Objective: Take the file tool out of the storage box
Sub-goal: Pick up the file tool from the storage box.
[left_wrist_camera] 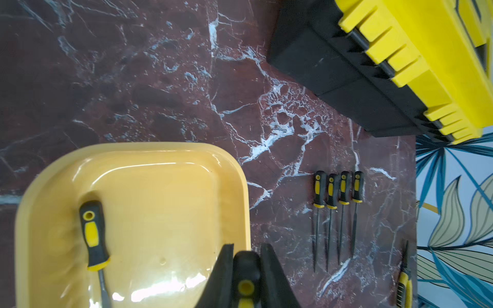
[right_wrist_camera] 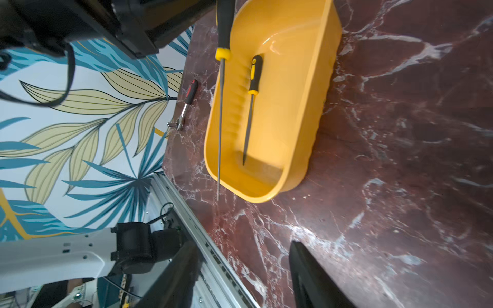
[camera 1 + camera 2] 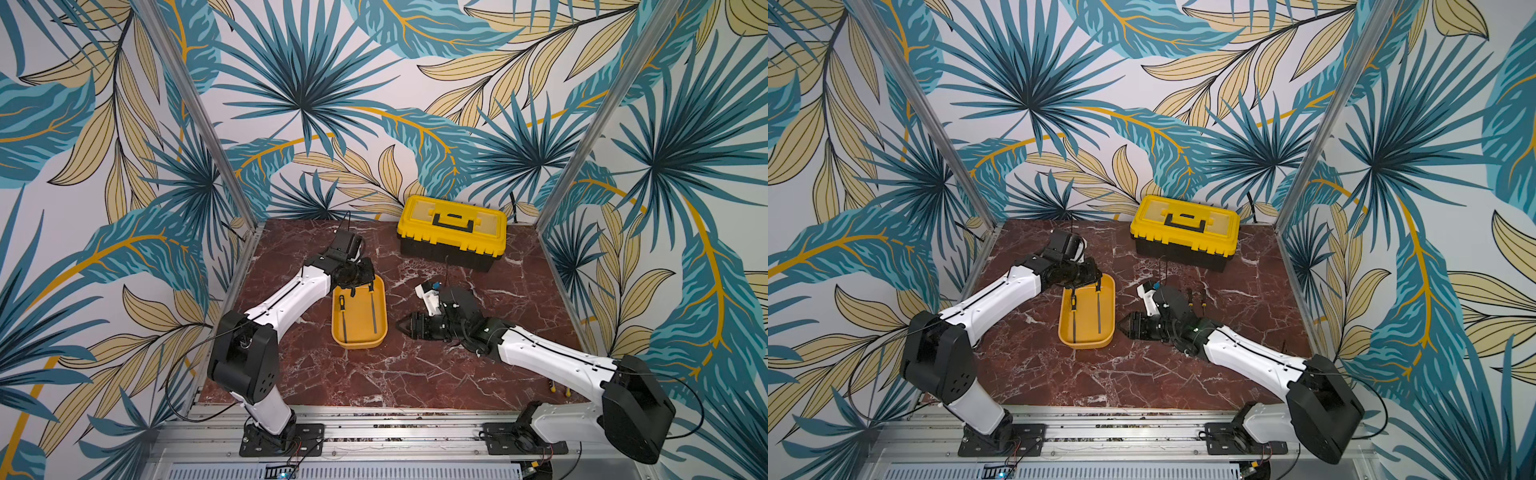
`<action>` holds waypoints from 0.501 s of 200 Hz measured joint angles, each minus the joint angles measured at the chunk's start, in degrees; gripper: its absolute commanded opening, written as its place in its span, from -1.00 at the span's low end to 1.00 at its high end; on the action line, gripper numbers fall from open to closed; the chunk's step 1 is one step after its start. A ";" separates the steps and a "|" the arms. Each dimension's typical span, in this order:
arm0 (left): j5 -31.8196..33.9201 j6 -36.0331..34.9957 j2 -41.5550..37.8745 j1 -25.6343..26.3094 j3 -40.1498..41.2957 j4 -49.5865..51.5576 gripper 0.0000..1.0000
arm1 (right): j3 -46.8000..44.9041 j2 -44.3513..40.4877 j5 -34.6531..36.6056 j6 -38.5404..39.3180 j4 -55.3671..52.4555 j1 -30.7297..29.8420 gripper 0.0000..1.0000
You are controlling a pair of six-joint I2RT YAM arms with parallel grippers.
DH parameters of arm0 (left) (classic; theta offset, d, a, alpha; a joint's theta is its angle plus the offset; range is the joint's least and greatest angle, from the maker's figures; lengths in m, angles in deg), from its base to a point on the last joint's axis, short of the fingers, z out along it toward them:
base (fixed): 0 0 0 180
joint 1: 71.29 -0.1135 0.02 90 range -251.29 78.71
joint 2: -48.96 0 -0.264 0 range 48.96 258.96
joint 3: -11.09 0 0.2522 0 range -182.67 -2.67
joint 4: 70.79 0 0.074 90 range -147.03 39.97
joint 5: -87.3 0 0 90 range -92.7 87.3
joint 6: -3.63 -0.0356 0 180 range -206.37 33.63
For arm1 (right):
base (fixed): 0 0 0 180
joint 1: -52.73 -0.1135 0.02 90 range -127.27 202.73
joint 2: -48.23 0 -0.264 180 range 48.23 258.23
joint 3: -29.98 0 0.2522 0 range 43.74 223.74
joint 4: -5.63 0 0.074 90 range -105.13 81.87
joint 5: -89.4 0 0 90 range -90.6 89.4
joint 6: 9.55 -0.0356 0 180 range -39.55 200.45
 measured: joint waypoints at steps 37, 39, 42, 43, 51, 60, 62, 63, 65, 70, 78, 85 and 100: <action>-2.47 2.01 -0.57 0.00 0.15 0.11 -0.72 | 2.10 2.86 -1.38 -0.81 3.19 -0.72 -0.04; -2.56 2.12 -0.59 0.00 0.24 0.09 -0.72 | 2.16 2.91 -1.40 -0.83 3.26 -0.72 -0.05; -2.71 2.36 -0.66 0.00 0.35 0.09 -0.72 | 2.29 2.99 -1.51 -0.85 3.32 -0.76 -0.07; -2.73 2.38 -0.66 0.00 0.39 0.09 -0.72 | 2.32 3.02 -1.53 -0.83 3.34 -0.76 -0.07; -3.02 2.80 -0.70 0.00 0.68 0.15 -0.72 | 2.54 3.10 -1.60 -0.98 3.43 -0.83 -0.10; -3.37 3.15 -0.70 -0.02 0.98 0.15 -0.72 | 2.80 3.21 -1.73 -1.01 3.63 -0.87 -0.15; -3.41 3.21 -0.70 0.00 1.01 0.17 -0.72 | 2.82 3.26 -1.75 -1.03 3.69 -0.87 -0.15; -3.48 3.30 -0.70 -0.02 1.05 0.17 -0.73 | 2.84 3.26 -1.75 -1.03 3.74 -0.87 -0.16; -3.58 3.37 -0.70 0.00 1.07 0.17 -0.73 | 2.89 3.30 -1.75 -1.09 3.78 -0.87 -0.16; -3.80 3.56 -0.70 0.00 1.16 0.17 -0.73 | 2.93 3.34 -1.75 -1.09 3.93 -0.87 -0.18; -4.15 3.91 -0.70 0.00 1.18 0.15 -0.74 | 2.95 3.45 -1.81 -1.09 4.11 -0.90 -0.20; -4.42 4.13 -0.70 0.00 1.18 0.04 -0.74 | 2.97 3.61 -1.90 -1.09 4.15 -0.94 -0.21; -5.03 4.55 -0.70 0.00 1.18 -0.13 -0.75 | 2.97 4.11 -1.95 -1.07 4.24 -1.18 -0.25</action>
